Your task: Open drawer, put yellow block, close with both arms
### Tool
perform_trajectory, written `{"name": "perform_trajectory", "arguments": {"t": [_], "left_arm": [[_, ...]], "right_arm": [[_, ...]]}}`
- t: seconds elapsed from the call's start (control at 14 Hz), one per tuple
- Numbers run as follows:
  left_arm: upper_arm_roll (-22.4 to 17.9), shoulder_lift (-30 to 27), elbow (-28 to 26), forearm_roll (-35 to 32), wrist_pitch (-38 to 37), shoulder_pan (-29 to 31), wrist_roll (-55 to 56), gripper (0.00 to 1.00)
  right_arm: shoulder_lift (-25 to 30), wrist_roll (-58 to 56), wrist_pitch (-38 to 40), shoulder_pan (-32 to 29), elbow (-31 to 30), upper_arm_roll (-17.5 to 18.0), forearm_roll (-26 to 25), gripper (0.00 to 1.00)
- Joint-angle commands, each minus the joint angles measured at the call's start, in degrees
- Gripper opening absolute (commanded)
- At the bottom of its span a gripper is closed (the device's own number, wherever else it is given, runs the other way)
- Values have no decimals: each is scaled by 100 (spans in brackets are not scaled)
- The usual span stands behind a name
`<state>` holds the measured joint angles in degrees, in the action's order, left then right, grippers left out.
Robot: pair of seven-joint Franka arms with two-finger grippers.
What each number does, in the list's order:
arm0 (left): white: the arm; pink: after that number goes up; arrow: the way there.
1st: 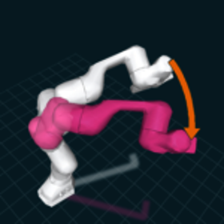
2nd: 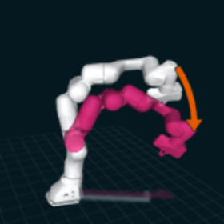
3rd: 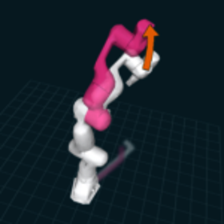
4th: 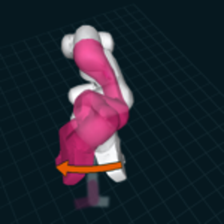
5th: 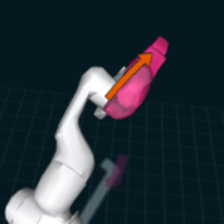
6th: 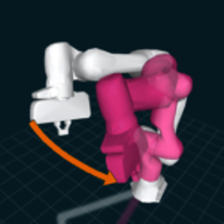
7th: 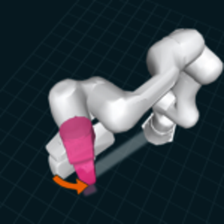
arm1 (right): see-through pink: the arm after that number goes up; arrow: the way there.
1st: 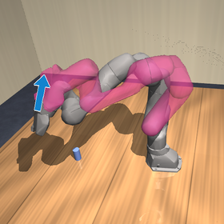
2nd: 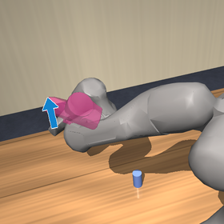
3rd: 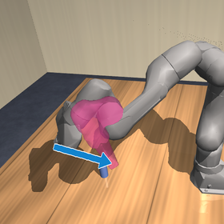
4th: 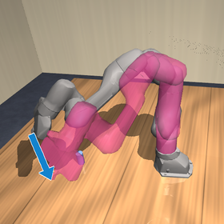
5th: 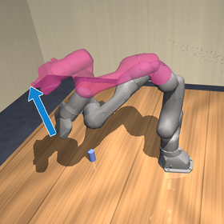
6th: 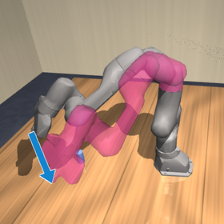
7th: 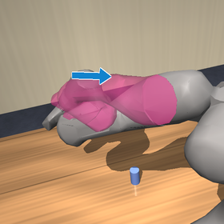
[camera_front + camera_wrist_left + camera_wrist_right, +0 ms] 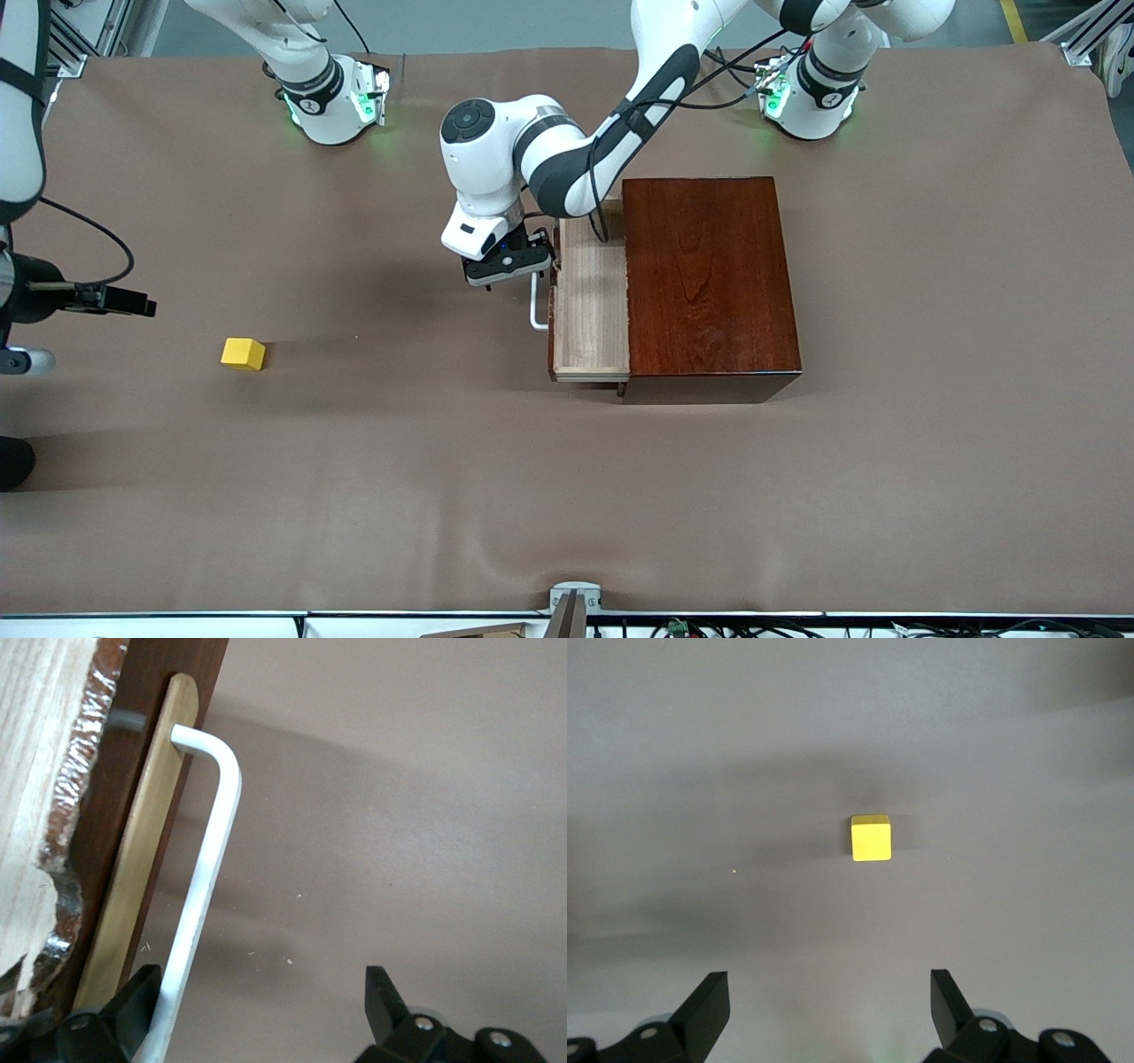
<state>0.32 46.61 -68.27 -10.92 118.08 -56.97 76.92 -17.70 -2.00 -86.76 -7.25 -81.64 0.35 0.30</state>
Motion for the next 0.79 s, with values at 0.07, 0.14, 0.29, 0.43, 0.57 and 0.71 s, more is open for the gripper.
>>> {"name": "perform_trajectory", "arguments": {"t": [0.07, 0.14, 0.29, 0.43, 0.57, 0.71], "left_arm": [[-111, 58, 280, 152, -22, -130, 121, 100], [-112, 58, 280, 152, -22, -130, 121, 100], [-129, 58, 271, 152, -91, -130, 121, 100], [-120, 58, 280, 152, -92, -130, 121, 100], [-112, -125, 280, 161, -231, -34, 113, 100], [-120, -537, 271, 152, -678, 124, 25, 100]], "right_arm": [[-154, -29, -155, -153, 43, 70, 57, 100], [-189, -11, -235, -162, -36, 70, 57, 100], [-312, 42, -332, -223, -106, 70, 66, 100], [-453, 33, -376, -294, -185, 70, 66, 100], [-453, -20, -857, -338, -623, 79, 93, 100], [-462, -37, -1149, -391, -862, 88, 93, 100]]}}
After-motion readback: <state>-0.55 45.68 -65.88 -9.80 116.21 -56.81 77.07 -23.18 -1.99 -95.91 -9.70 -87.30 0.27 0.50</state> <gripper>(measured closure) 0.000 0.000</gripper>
